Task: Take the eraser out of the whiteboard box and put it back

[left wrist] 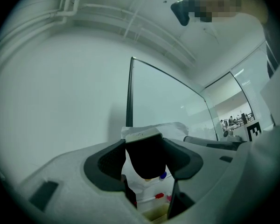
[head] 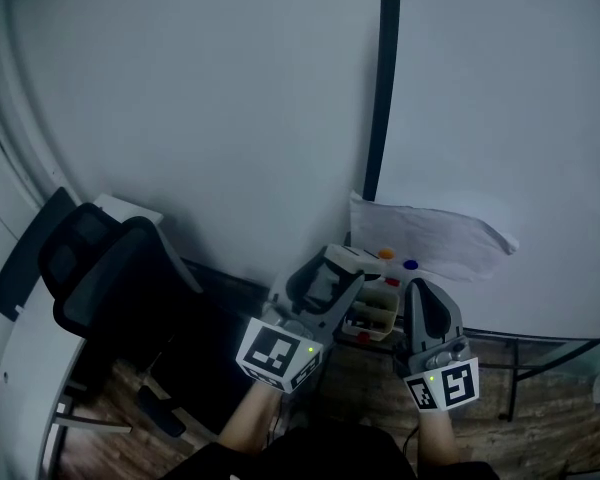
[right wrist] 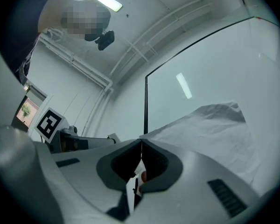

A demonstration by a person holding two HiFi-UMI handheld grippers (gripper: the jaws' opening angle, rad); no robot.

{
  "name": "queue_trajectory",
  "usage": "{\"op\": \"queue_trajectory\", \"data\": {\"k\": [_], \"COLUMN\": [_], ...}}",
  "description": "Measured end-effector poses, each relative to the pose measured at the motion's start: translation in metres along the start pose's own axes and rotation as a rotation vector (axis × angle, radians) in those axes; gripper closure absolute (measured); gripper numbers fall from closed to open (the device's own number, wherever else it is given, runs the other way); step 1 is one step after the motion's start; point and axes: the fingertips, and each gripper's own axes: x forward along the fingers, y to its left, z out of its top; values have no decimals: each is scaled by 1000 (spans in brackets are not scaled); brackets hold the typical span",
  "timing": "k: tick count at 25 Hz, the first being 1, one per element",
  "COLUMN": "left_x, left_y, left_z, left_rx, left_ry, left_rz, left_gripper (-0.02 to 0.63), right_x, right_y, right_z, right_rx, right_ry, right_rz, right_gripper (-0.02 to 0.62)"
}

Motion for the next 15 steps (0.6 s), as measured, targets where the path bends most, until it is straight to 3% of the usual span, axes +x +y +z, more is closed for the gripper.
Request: {"op": "queue_trajectory", "data": {"k": [9, 15], "left_x": [13, 25], "left_y": [-3, -6], "left_z": [-41, -91], "left_rx": [-58, -97], "left_ry": [95, 195], "left_rz": [19, 43], "left_gripper": [367, 367], "right_x": [-10, -23], "right_y": [-15, -34], "right_z": [-27, -67], "right_rx": [36, 97], "right_ry": [68, 139], "right_rz": [-38, -69], "right_gripper": [591, 591]}}
